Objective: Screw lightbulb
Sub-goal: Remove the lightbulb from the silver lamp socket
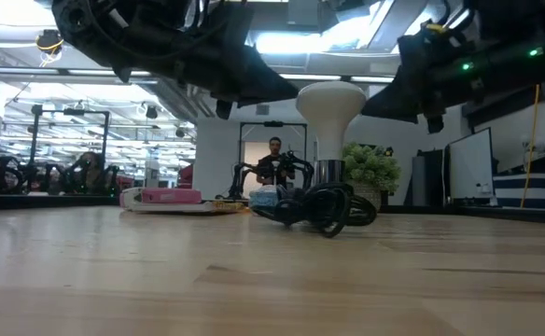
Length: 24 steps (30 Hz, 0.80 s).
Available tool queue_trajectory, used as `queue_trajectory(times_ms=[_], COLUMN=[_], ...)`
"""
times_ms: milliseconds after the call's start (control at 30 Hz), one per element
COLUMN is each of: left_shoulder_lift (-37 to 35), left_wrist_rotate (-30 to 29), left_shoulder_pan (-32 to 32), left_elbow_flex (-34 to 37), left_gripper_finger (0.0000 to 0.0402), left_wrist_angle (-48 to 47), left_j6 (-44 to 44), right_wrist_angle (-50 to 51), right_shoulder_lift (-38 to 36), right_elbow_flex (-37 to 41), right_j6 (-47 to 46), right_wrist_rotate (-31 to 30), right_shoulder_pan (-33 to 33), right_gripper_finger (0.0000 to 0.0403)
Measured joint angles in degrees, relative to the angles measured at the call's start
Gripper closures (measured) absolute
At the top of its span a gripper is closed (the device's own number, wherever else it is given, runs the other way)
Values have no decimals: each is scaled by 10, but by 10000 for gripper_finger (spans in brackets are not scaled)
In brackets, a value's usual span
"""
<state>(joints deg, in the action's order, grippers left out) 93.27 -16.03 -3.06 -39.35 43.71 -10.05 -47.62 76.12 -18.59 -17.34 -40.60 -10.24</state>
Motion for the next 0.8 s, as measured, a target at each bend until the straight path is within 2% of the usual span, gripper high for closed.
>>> queue_trajectory(times_ms=[167,300,467,633,800], left_shoulder_lift=[0,0,-1,-1,-1], left_wrist_rotate=[-5,-16,-39,-41,-8], left_shoulder_pan=[-8,-6,10,43,71], left_elbow_flex=[0,0,0,0,0], left_gripper_finger=[401,401,401,402,401], left_wrist_angle=[13,60,97,77,55], left_j6=[1,36,71,44,32], right_wrist_angle=[1,1,1,6,15], right_shoulder_lift=[0,0,-45,-97,-97], right_elbow_flex=[0,0,0,0,0], right_j6=[1,47,89,87,76], right_wrist_rotate=[27,22,21,59,42], right_shoulder_pan=[38,48,45,9,-53], right_gripper_finger=[387,387,387,387,387])
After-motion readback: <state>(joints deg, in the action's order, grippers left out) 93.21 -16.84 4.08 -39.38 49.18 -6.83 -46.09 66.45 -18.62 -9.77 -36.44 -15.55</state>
